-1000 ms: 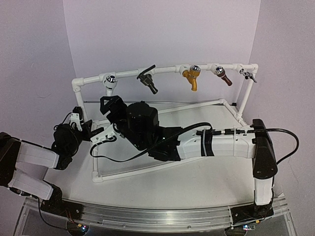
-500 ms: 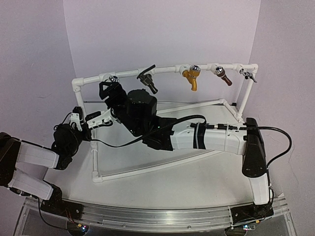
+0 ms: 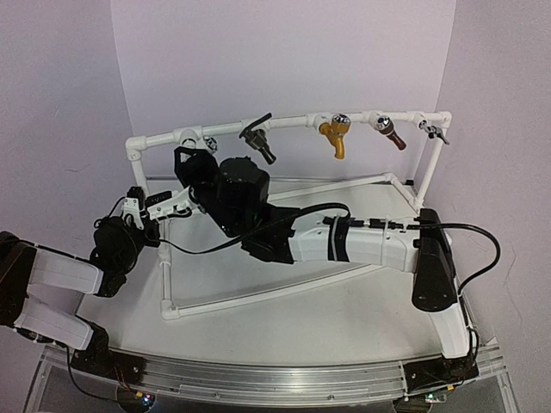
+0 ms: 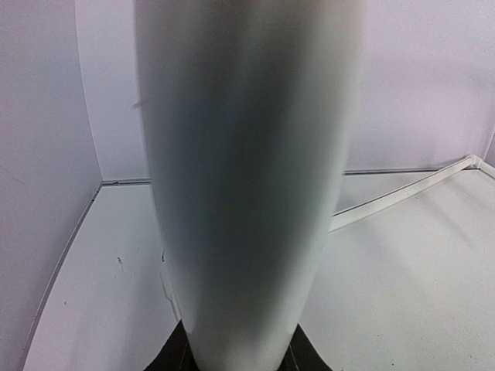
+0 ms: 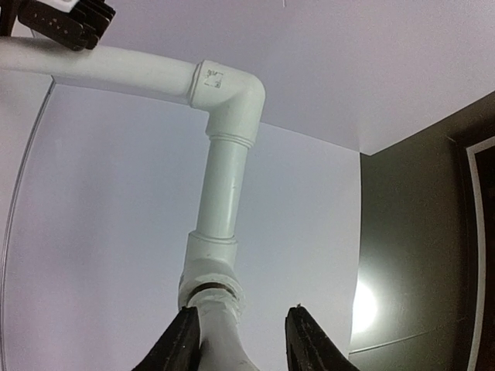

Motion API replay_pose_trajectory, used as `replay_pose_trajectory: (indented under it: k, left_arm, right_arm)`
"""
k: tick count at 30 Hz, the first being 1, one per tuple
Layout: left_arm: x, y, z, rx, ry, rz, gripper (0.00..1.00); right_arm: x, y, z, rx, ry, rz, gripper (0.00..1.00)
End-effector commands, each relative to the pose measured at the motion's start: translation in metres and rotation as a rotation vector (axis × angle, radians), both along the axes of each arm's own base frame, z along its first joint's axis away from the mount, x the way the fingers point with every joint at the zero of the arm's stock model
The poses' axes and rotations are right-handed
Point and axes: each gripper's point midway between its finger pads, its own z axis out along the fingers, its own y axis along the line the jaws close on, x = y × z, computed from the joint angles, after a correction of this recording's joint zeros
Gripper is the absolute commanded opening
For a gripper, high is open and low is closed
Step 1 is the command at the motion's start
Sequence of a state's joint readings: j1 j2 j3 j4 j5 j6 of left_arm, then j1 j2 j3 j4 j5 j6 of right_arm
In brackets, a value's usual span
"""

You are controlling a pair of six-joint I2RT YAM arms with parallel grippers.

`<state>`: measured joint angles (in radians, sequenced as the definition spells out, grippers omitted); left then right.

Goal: Install the water faucets
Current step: Place the adaptor at the water faucet.

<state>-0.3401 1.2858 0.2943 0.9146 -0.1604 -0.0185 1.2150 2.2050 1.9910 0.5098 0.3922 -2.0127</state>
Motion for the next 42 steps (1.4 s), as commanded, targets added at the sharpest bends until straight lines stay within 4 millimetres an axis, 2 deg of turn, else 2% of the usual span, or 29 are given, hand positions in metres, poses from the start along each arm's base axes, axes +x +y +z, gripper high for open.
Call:
replay_pose_trajectory:
  k: [1,4,8,13,17,22,27,29,31,33,36,38,40,42]
  left_arm:
    - [-0.007,-0.037,0.015,-0.047,-0.032,-0.169,0.00]
    - [-0.006,-0.037,0.014,-0.047,-0.030,-0.170,0.00]
    - [-0.005,-0.037,0.015,-0.046,-0.031,-0.170,0.00]
    - [-0.005,-0.039,0.015,-0.049,-0.029,-0.176,0.00]
    - [-0.005,-0.039,0.014,-0.048,-0.026,-0.176,0.00]
    - [-0.004,-0.040,0.013,-0.048,-0.023,-0.180,0.00]
    - [-0.006,-0.038,0.015,-0.052,-0.027,-0.176,0.00]
    - [-0.006,-0.038,0.015,-0.050,-0.028,-0.176,0.00]
    - [-0.006,-0.038,0.014,-0.049,-0.025,-0.175,0.00]
    - [-0.005,-0.039,0.014,-0.049,-0.025,-0.177,0.00]
    - [-0.006,-0.038,0.015,-0.051,-0.025,-0.176,0.00]
    - [-0.006,-0.038,0.015,-0.050,-0.028,-0.174,0.00]
    - [-0.006,-0.037,0.015,-0.050,-0.027,-0.173,0.00]
    - [-0.007,-0.037,0.015,-0.050,-0.027,-0.173,0.00]
  right_arm:
    - [0.016,-0.017,0.028,0.162,-0.042,-0.099,0.32]
    - [0.017,-0.020,0.032,0.284,-0.007,-0.094,0.23]
    - [0.027,-0.031,0.047,0.500,0.072,-0.137,0.21]
    - [0.028,-0.041,0.057,0.813,0.230,-0.081,0.13]
    - [0.035,-0.062,0.068,1.215,0.507,-0.016,0.09]
    - [0.037,-0.075,0.055,1.638,0.903,0.186,0.02]
    - [0.032,-0.067,0.047,1.907,1.290,0.389,0.00]
    - [0.026,-0.060,0.050,1.991,1.443,0.485,0.00]
    - [0.019,-0.048,0.058,1.991,1.554,0.566,0.01]
    - [0.012,-0.039,0.065,1.948,1.623,0.625,0.08]
    - [0.006,-0.036,0.068,1.862,1.614,0.623,0.22]
    - [0.006,-0.045,0.066,1.834,1.570,0.577,0.30]
    - [0.004,-0.054,0.061,1.791,1.531,0.531,0.42]
    - [-0.003,-0.065,0.063,1.715,1.486,0.508,0.55]
